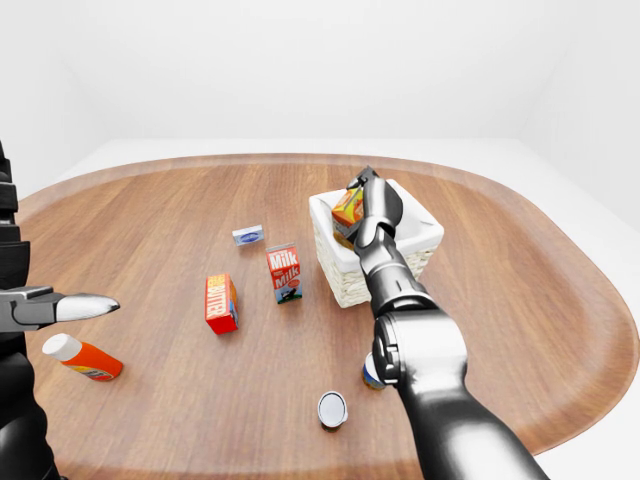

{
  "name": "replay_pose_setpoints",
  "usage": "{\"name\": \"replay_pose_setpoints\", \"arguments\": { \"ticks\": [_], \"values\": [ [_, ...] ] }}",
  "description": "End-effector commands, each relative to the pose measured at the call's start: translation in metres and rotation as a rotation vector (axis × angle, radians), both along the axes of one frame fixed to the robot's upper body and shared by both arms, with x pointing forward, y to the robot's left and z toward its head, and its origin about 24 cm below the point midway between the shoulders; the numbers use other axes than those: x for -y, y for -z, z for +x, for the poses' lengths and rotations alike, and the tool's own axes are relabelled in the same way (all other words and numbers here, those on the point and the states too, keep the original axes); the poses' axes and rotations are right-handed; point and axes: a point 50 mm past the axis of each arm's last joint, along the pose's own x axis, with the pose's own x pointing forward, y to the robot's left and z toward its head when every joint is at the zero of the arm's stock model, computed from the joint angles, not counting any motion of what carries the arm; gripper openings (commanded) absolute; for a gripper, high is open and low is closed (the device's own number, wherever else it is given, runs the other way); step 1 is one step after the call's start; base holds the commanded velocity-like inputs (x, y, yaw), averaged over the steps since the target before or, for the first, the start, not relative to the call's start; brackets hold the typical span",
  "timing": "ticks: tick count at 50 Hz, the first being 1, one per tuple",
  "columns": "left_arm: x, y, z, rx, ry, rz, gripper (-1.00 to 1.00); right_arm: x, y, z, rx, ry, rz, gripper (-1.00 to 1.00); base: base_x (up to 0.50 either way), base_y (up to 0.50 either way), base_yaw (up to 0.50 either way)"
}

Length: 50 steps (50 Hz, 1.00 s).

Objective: Pick up the orange juice, and put it in the basket.

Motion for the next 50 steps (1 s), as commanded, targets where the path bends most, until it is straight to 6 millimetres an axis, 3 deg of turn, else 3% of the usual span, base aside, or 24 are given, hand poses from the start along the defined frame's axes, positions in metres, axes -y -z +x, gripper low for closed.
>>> {"name": "replay_pose_setpoints", "arguments": {
  "ticks": [1, 5, 6, 7, 8, 36, 50],
  "values": [
    [0.0, 0.0, -0.001, 0.003, 0.0, -0.001, 1.0, -0.002, 0.01, -0.002, -0.031, -0.009, 0.0, -1.0, 0.0, 0.0, 0.0],
    [0.0, 0.0, 0.0, 0.002, 0.0, -0.001, 1.0, -0.002, 0.011, -0.003, -0.039, -0.001, 0.011, -1.0, 0.0, 0.0, 0.0],
    [0.0, 0.0, 0.0, 0.002, 0.0, -0.001, 1.0, -0.002, 0.011, -0.003, -0.038, -0.001, 0.011, -0.68, 0.0, 0.0, 0.0],
    [0.0, 0.0, 0.0, 0.001, 0.0, -0.001, 1.0, -0.002, 0.01, -0.003, -0.036, 0.002, 0.014, 0.75, 0.0, 0.0, 0.0],
    [0.0, 0.0, 0.0, 0.001, 0.0, 0.0, 1.0, -0.002, 0.01, -0.003, -0.035, 0.001, 0.013, 1.0, 0.0, 0.0, 0.0],
    [0.0, -0.001, 0.0, 0.003, 0.001, 0.0, 1.0, -0.001, 0.001, 0.0, -0.007, -0.002, -0.001, 1.0, 0.0, 0.0, 0.0],
    [0.0, -0.001, 0.0, 0.006, 0.001, 0.001, 1.0, 0.001, -0.021, 0.005, 0.036, -0.001, -0.02, 1.0, 0.0, 0.0, 0.0]
  ]
}}
